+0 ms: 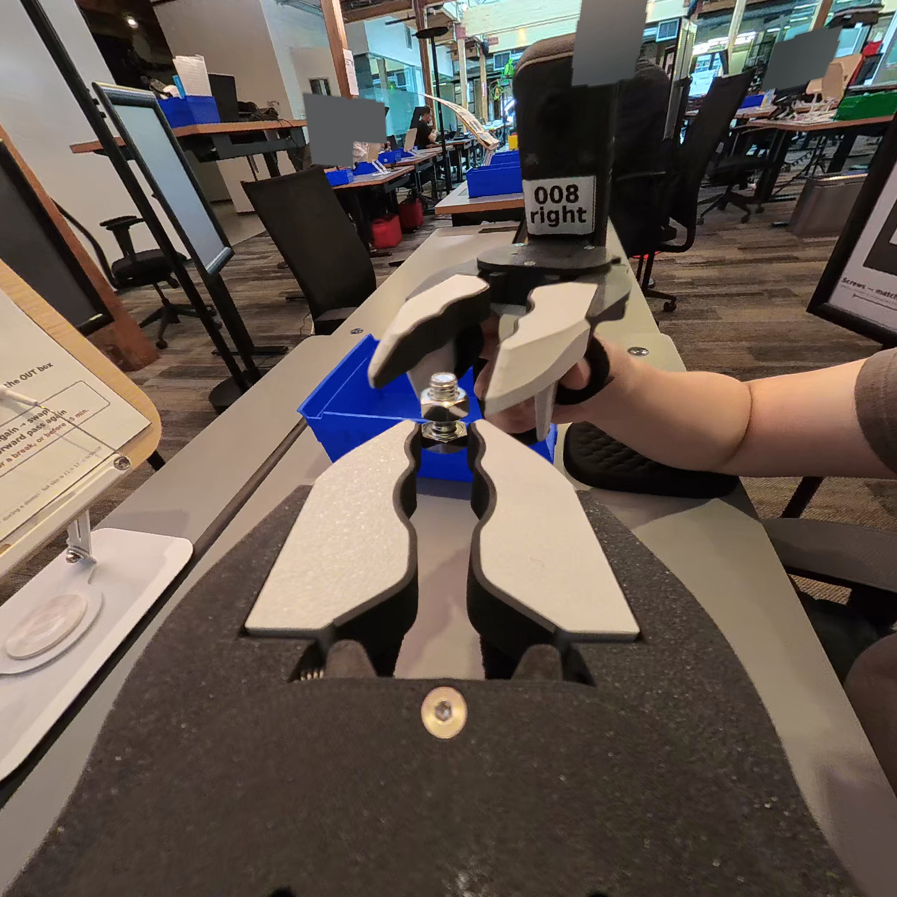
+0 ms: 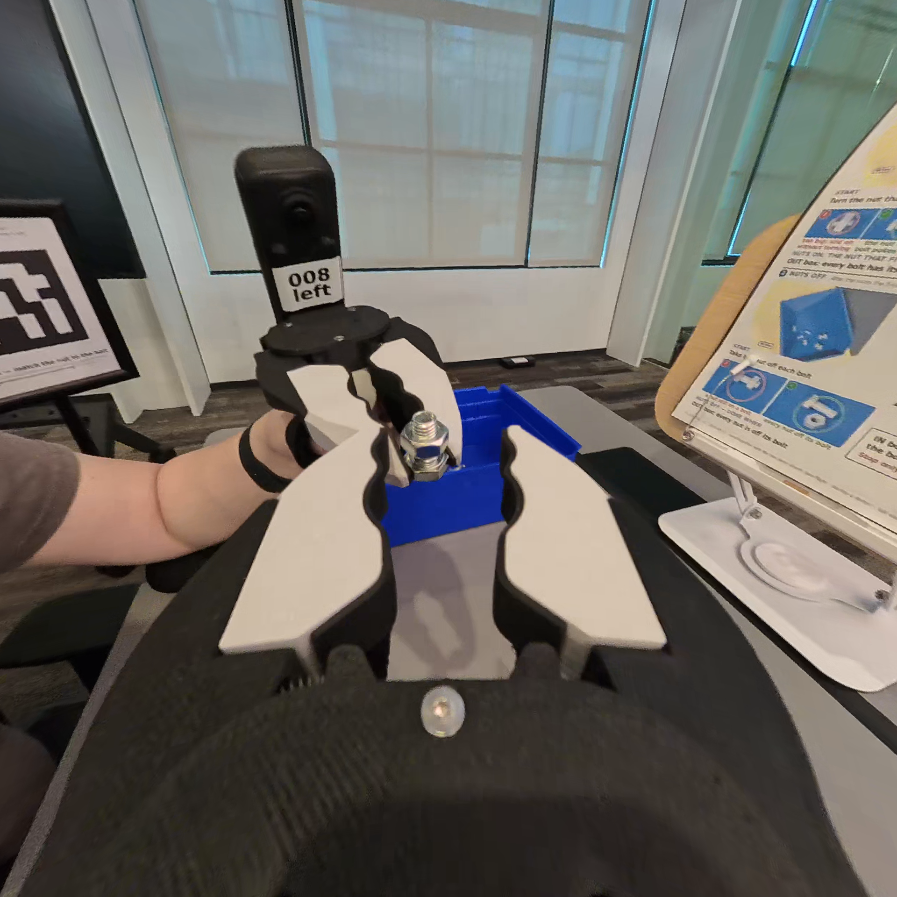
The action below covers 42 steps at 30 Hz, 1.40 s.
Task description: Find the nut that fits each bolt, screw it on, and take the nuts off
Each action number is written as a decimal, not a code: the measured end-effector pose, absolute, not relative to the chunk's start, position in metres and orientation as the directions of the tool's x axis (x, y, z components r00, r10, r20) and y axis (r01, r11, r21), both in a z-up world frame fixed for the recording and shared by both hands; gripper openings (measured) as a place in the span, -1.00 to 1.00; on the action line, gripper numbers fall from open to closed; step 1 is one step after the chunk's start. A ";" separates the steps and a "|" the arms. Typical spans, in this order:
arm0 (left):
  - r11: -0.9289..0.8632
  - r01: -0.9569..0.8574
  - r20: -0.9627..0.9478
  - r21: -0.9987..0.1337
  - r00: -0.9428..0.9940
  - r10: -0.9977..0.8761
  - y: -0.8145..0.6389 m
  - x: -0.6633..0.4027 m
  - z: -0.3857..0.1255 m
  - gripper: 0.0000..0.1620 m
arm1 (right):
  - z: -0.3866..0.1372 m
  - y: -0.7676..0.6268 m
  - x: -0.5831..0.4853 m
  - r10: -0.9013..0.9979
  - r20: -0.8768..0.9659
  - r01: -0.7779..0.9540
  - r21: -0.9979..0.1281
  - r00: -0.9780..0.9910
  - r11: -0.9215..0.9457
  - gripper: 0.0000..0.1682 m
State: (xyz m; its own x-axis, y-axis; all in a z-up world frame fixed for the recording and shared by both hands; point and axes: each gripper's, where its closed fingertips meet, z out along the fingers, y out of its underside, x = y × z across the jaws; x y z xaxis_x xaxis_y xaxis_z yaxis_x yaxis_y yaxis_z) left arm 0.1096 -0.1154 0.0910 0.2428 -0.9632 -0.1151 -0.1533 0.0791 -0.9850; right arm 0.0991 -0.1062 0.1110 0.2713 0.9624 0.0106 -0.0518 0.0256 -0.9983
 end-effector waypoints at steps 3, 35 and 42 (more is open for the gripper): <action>0.097 -0.167 -0.137 -0.981 0.252 -0.958 -0.116 0.112 0.090 -0.79 | 0.110 -0.106 0.097 0.957 0.015 -0.039 -0.999 0.290 0.027 -0.48; 0.044 -0.077 -0.052 -0.996 0.099 -0.994 -0.144 0.116 0.104 -0.79 | 0.121 -0.124 0.104 0.990 0.038 -0.084 -0.995 0.137 0.050 -0.40; 0.060 -0.062 -0.068 -0.996 0.137 -0.988 -0.137 0.104 0.112 -0.79 | 0.120 -0.110 0.117 0.949 0.188 -0.015 -0.980 0.254 0.198 -0.44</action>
State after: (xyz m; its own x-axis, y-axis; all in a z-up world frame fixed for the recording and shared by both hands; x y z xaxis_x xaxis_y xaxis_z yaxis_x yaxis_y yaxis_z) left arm 0.1039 -0.1370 0.1124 0.1375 -0.9881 -0.0684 -0.0615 0.0604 -0.9963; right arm 0.1167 -0.1096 0.1199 0.2537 0.9488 0.1881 -0.0150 0.1983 -0.9800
